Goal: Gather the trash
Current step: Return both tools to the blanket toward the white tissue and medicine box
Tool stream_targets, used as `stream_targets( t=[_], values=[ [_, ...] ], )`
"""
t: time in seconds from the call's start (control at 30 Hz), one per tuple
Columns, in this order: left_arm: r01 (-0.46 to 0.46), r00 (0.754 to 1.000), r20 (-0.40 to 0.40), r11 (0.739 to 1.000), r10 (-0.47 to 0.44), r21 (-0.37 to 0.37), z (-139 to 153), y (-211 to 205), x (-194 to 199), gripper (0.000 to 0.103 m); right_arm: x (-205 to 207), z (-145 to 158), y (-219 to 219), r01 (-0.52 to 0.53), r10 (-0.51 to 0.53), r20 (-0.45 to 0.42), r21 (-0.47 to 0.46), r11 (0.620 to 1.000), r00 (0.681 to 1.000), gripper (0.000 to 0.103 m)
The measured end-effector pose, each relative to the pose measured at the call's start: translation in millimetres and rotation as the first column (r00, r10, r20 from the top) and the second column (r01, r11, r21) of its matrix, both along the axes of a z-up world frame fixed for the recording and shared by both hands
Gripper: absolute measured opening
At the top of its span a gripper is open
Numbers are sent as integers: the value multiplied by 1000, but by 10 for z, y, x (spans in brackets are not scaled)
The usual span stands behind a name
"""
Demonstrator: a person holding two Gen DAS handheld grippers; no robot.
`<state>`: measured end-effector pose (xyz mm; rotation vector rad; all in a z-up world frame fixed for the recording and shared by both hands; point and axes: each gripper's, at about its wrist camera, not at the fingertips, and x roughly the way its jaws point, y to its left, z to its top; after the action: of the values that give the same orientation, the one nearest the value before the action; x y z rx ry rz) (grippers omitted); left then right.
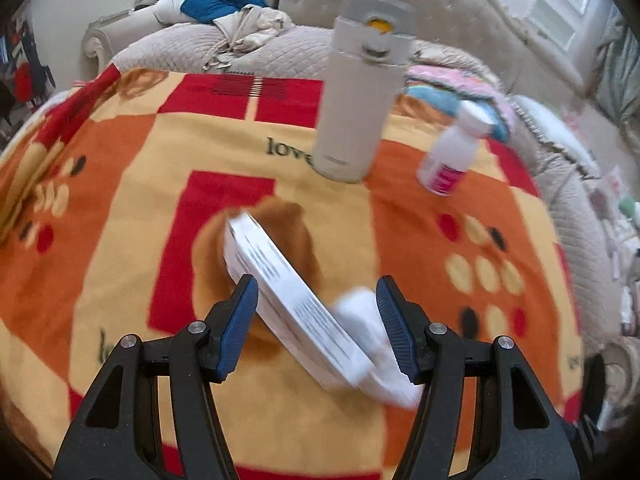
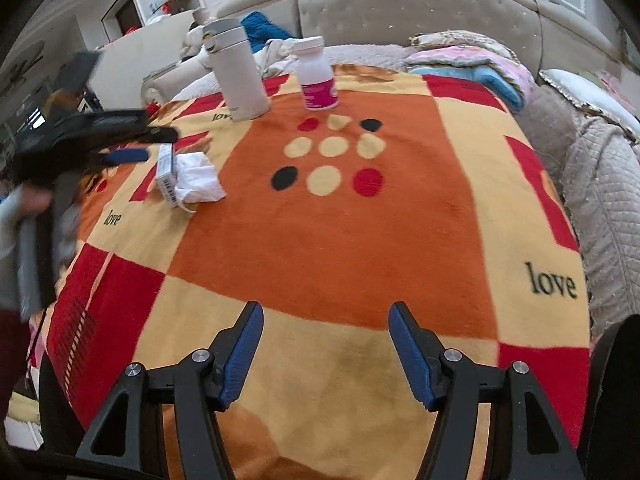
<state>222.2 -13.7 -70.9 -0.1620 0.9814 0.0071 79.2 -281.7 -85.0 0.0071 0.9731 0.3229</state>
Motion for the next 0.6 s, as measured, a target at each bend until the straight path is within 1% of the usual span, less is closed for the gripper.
stream_targets(
  t=[0.1, 0.17, 0.2, 0.27, 0.3, 0.37, 0.4, 0.43, 0.5, 0.6],
  values=[
    [-5, 997, -71, 996, 12, 94, -115, 94, 81, 60, 42, -4, 89, -21, 21, -8, -1, 1000, 1000, 63],
    [10, 998, -64, 993, -3, 114, -136, 249, -42, 60, 78, 6, 144, -35, 35, -10, 8, 999, 999, 63],
    [9, 998, -68, 991, 0, 136, -154, 323, -108, 60, 105, 16, 175, -43, 43, -11, 21, 999, 999, 63],
    [2, 995, -98, 987, 14, 161, -224, 515, -231, 60, 180, 30, 255, -60, 61, -13, 46, 997, 998, 63],
    [-4, 994, -110, 989, 20, 145, -254, 622, -279, 60, 239, 37, 322, -71, 72, -14, 55, 996, 997, 63],
    [-25, 992, -122, 996, 35, 83, -265, 798, -367, 60, 354, 70, 472, -98, 98, -5, 73, 993, 995, 63],
    [-37, 992, -123, 999, 42, 40, -264, 872, -403, 60, 400, 88, 542, -113, 113, 3, 83, 990, 994, 63],
    [-53, 991, -124, 998, 50, -23, -262, 959, -453, 60, 485, 113, 657, -138, 137, 14, 97, 986, 990, 63],
    [-75, 990, -123, 992, 62, -105, -246, 1040, -511, 60, 631, 131, 859, -170, 169, 21, 103, 980, 985, 63],
    [-92, 992, -104, 981, 74, -173, -186, 1064, -591, 60, 882, 115, 1207, -224, 223, 25, 87, 971, 975, 64]
  ],
)
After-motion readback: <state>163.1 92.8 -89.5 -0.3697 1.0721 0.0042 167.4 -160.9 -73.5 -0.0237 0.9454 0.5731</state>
